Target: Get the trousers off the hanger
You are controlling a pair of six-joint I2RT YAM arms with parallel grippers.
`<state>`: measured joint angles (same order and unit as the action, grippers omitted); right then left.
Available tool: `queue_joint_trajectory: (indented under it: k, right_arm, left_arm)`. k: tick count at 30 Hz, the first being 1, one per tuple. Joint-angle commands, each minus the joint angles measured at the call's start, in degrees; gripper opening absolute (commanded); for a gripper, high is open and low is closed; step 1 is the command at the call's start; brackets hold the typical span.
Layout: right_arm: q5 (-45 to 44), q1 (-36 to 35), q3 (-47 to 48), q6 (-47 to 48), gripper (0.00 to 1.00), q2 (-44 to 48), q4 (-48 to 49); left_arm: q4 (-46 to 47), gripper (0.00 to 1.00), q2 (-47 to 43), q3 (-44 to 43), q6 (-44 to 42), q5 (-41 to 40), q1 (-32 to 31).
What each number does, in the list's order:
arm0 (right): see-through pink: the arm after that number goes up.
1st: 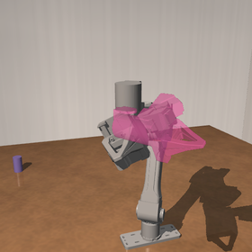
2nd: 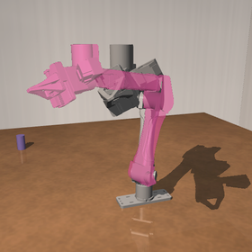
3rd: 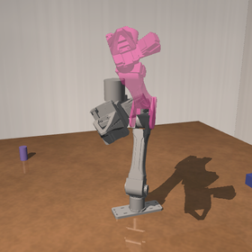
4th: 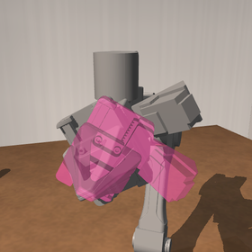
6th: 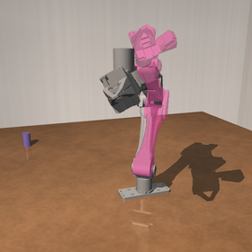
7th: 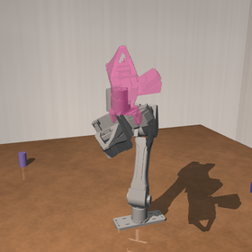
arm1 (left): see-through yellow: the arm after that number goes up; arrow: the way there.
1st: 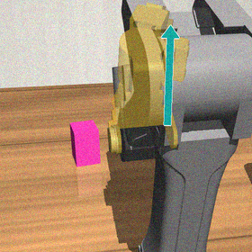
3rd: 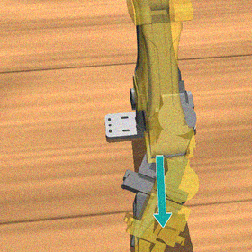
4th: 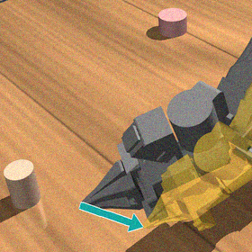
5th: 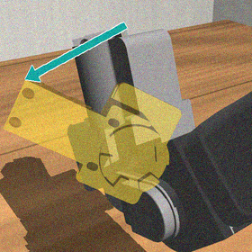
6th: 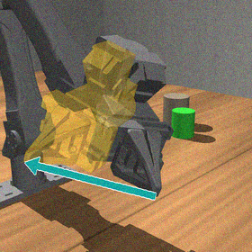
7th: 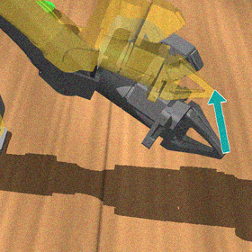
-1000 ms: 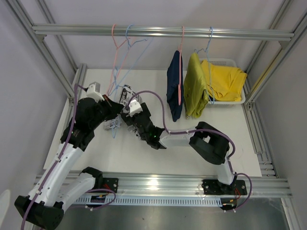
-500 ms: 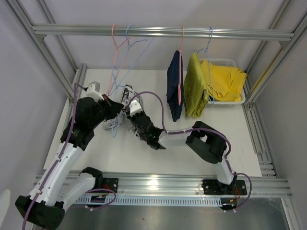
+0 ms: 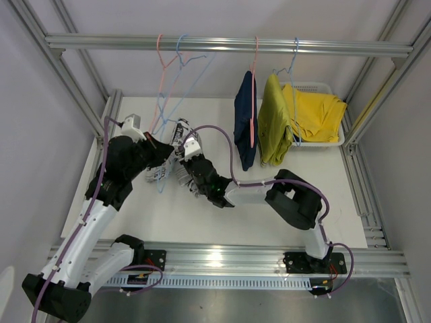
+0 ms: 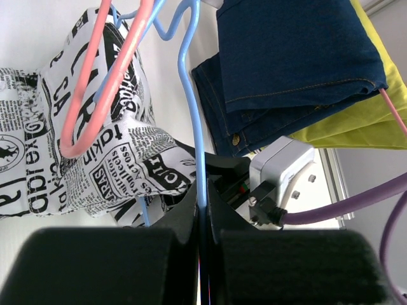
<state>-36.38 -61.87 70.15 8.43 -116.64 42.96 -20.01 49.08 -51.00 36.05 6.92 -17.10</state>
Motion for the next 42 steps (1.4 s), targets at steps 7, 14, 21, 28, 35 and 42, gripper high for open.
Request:
queue_joint_trajectory:
  k: [7, 14, 21, 28, 35, 42]
  right_arm:
    - [-1.9, 0.7, 2.1, -0.4, 0.0, 12.4, -2.7]
    - [-3.3, -0.7, 4.0, 1.8, 0.0, 16.5, -5.6]
    - [-4.6, -1.8, 5.9, 4.2, 0.0, 18.8, -8.2]
    - [-6.4, -2.5, 7.5, 6.7, 0.0, 20.8, -10.2]
    - [-7.7, -3.3, 9.7, 9.8, 0.0, 23.6, -12.4]
    - [-9.8, -4.5, 10.5, 13.3, 0.0, 26.9, -13.6]
  left_arm:
    - [4.8, 0.01, -0.5, -1.9, 0.2, 2.1, 0.6]
    - [5.0, 0.01, -0.2, -1.8, 0.0, 2.2, 0.6]
    - [5.0, 0.01, 0.1, -1.9, -0.2, 2.3, 0.6]
    - [5.1, 0.01, 0.8, -1.9, -0.5, 2.4, 0.6]
    - [4.9, 0.01, 1.5, -2.3, -0.6, 2.3, 0.6]
    - [4.7, 0.01, 2.1, -2.2, -0.7, 2.7, 0.6]
